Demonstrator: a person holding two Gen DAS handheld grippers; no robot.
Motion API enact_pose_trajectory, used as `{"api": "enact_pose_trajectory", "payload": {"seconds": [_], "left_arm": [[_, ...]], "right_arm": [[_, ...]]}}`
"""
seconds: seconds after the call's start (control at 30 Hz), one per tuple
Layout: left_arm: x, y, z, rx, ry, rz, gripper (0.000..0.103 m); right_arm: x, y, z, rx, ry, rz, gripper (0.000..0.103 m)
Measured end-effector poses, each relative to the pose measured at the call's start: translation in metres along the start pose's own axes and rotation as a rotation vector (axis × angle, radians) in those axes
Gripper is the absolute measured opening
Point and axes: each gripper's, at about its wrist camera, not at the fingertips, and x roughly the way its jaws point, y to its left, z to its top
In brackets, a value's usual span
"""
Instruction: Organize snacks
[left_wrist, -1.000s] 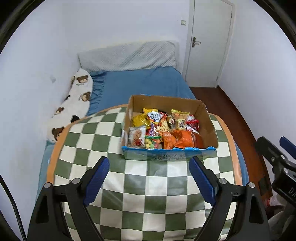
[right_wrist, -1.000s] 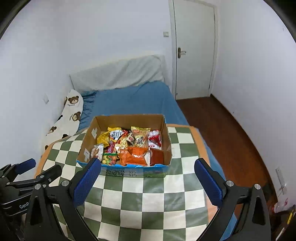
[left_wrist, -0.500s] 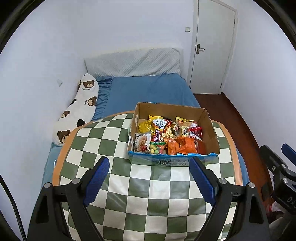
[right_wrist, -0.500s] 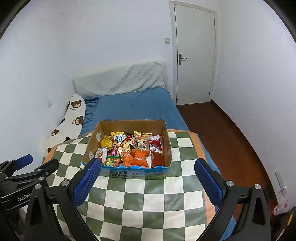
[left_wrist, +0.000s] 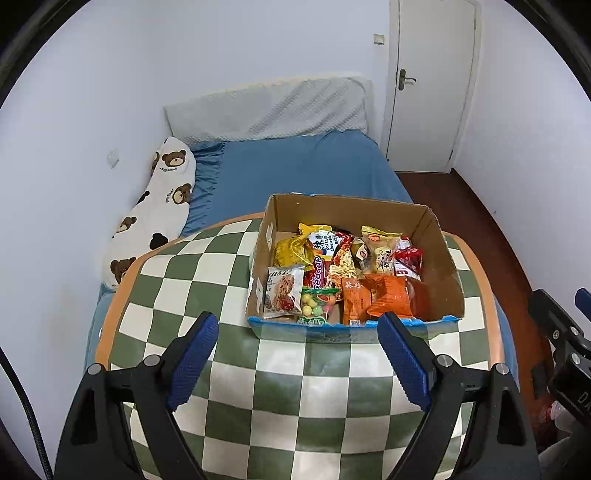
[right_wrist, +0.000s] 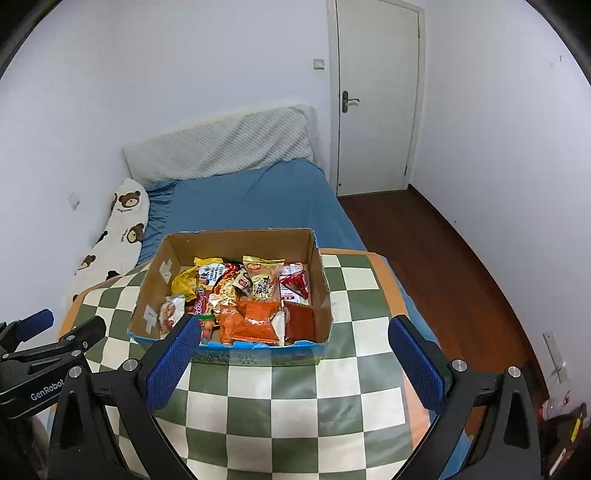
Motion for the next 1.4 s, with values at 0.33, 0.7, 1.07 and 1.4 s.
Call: {"api": "enact_pose_trajectory", "payload": {"seconds": [0.33,0.7,1.07,1.4], "left_arm": [[0.031,-0.003,0.005,-0.002,0.039,0.001,0.102],[0.039,-0.004,0.007,-0.005,0.048,-0.013,0.103],[0.034,-0.005,0.012,-0.003,0.032,-0.018,0.103],[0.031,-0.006,0.013,0.002,0.028,-0.023,0.103]], "right_arm": [[0.040,0.007,0.002,-0.010,0.048,-0.035,0.103],[0.058,0.004,0.001,-0.012,0.075,-0.059,0.103],[0.053,0.004,0.008,-0.018,0.061,-0.064,0.103],[0.051,0.002,0.009,-0.015,0.064,-0.061,0.103]]}}
